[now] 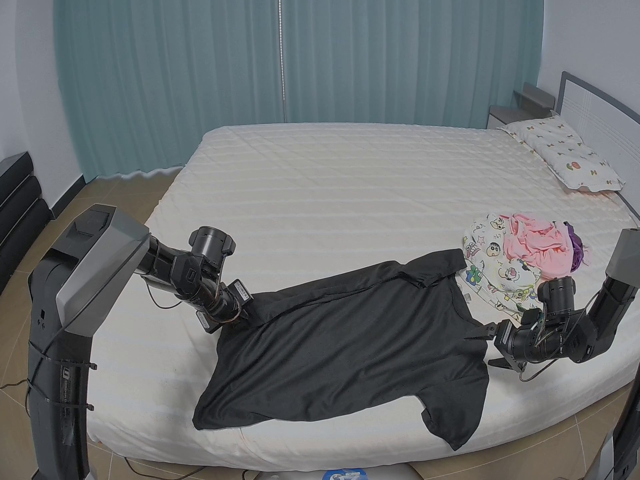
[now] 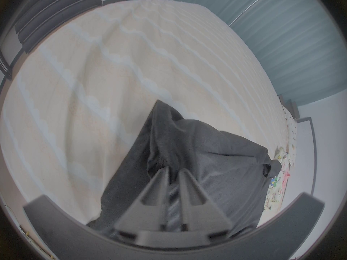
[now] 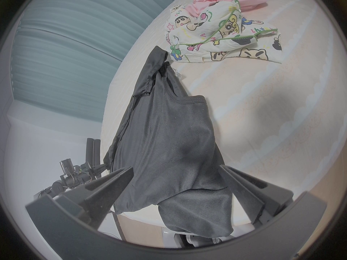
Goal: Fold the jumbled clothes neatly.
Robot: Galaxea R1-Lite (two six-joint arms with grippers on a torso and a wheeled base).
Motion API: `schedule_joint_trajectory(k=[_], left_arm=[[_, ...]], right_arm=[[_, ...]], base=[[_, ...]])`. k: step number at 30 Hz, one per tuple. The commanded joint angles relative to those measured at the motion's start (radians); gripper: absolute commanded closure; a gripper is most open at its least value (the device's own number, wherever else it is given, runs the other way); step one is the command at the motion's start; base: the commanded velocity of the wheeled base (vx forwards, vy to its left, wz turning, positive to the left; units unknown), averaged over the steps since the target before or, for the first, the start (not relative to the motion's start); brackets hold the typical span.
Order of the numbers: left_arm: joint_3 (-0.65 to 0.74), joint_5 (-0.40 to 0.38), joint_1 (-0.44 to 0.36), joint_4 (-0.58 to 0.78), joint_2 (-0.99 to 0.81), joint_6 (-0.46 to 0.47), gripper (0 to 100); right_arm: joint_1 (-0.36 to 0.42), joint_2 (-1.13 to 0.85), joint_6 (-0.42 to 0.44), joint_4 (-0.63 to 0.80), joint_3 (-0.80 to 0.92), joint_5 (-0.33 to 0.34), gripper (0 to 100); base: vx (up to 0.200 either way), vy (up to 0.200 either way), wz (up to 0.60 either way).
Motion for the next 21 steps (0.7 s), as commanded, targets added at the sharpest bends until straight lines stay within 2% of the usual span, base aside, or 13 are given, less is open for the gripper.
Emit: schedule_joint_trajectory(k=[1, 6, 8, 13, 15, 18, 21], left_arm=[[-0.030, 0.047, 0.011, -0.001, 0.002, -0.003, 100], [-0.082, 0.065, 0.031, -0.003, 0.001, -0.016, 100], [-0.186, 0.068, 0.060, -0.004, 0.019, -0.076, 100], [-0.281, 0.068, 0.082, 0.000, 0.067, -0.111, 100], [-0.369, 0.070, 0.102, 0.005, 0.119, -0.141, 100], [-0.443, 0.074, 0.117, 0.006, 0.164, -0.154, 100], [-0.454, 0.073, 0.126, -0.014, 0.188, -0.151, 100]], right_arm=[[0.000, 0.000, -0.001, 0.000, 0.000, 0.001, 0], [0.000, 0.000, -0.001, 0.000, 0.000, 0.001, 0], [0.000, 0.002, -0.001, 0.000, -0.002, 0.001, 0], [0.000, 0.003, 0.001, -0.002, -0.002, 0.001, 0], [0.000, 0.003, 0.001, -0.002, -0.003, 0.001, 0], [0.000, 0.003, 0.002, -0.002, -0.005, 0.001, 0], [0.000, 0.005, 0.002, -0.002, -0.006, 0.001, 0]], base=[[0.000, 0.000, 0.00], [0.000, 0.000, 0.00], [0.000, 0.000, 0.00], [0.000, 0.000, 0.00], [0.000, 0.000, 0.00], [0.000, 0.000, 0.00], [0.000, 0.000, 0.00]])
